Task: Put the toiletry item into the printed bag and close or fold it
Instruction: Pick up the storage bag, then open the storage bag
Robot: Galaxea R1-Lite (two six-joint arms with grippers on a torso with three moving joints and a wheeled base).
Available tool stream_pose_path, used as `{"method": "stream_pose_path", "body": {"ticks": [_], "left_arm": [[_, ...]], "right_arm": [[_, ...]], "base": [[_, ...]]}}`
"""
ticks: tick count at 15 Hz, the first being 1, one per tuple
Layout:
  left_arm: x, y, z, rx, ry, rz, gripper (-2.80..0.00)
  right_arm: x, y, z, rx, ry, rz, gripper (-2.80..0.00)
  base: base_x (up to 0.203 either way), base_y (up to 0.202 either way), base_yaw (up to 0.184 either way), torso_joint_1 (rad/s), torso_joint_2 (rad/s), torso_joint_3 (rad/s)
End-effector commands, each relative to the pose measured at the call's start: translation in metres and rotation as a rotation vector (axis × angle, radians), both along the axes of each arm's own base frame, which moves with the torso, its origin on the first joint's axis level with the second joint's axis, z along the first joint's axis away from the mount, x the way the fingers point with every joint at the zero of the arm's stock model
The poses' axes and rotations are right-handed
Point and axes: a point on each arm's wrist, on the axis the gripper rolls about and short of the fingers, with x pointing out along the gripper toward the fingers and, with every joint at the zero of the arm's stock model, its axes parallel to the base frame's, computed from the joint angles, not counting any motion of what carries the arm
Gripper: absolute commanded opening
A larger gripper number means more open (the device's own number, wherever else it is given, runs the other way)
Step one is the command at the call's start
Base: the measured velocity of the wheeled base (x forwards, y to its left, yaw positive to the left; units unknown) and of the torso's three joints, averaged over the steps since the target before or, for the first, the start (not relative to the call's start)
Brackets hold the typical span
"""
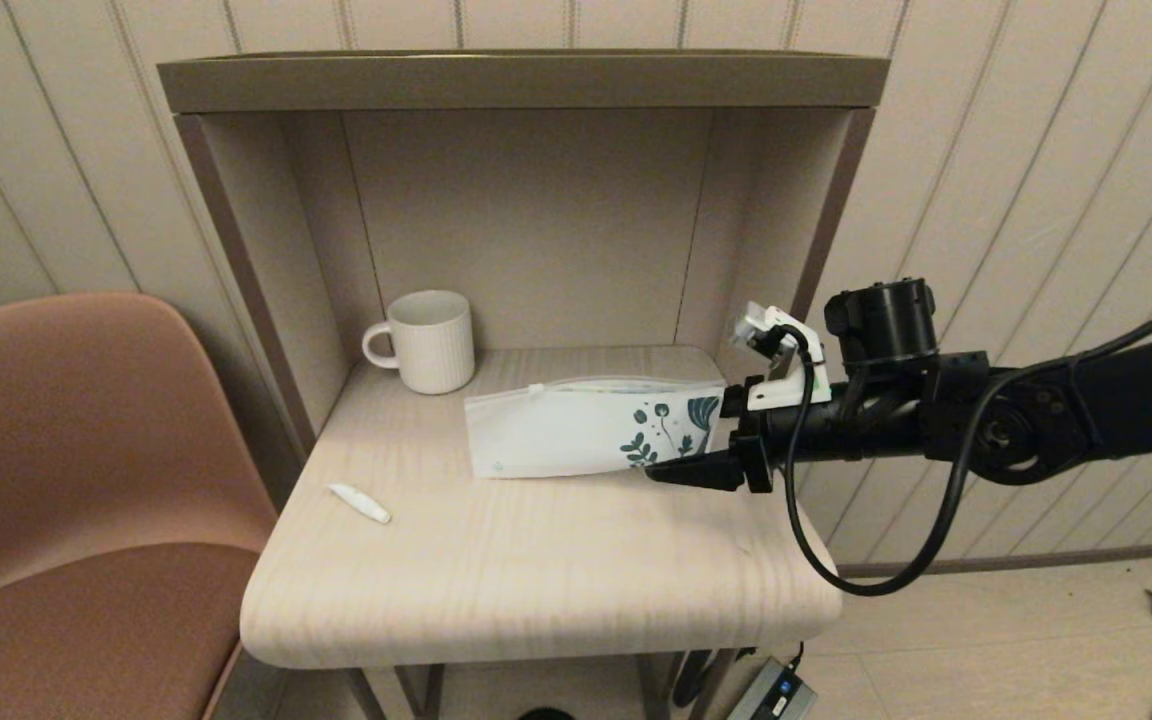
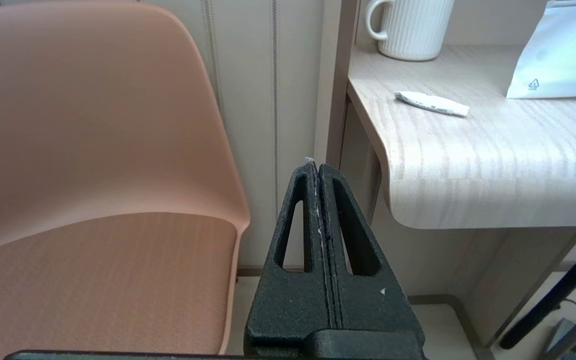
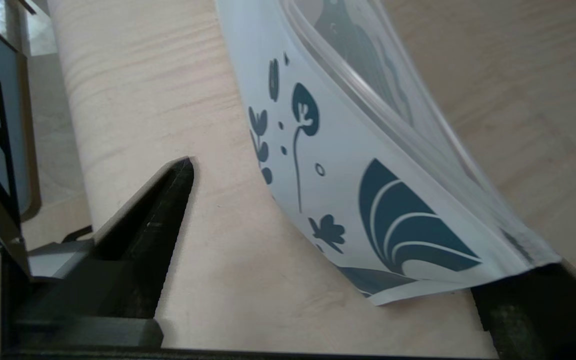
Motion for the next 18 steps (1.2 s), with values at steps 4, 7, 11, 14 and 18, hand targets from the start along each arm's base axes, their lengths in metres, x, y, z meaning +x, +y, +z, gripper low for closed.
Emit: {"method": "stream_pose_path", "body": {"ticks": [4,7,11,14,18], "left_arm": [[0.0,0.0,0.0,-0.001,0.0,0.001,-2.8],[0.0,0.0,0.0,-0.001,0.0,0.001,-2.8],[0.0,0.0,0.0,-0.001,0.0,0.0,-2.8],[0.0,0.0,0.0,-0.001,0.0,0.0,-2.8],[0.0,0.0,0.0,-0.001,0.0,0.001,-2.8]], "right_arm": [[0.001,0.0,0.0,0.004,-0.002,0.009,-2.8],[0.002,0.001,0.0,0.005,0.0,0.012,-2.8],[-0.01,0.005,0.005,0.006,-0.006,0.033,-2.8],[-0.024,0.002,0.02,0.021,-0.037,0.045,-2.8],[-0.058,-0.011,0.047,0.021,-0.003,0.044,-2.8]], "base": [[0.0,0.0,0.0,0.0,0.0,0.0],[0.0,0.0,0.0,0.0,0.0,0.0],[0.0,0.0,0.0,0.0,0.0,0.0],[0.0,0.0,0.0,0.0,0.0,0.0],[0.0,0.0,0.0,0.0,0.0,0.0]]}}
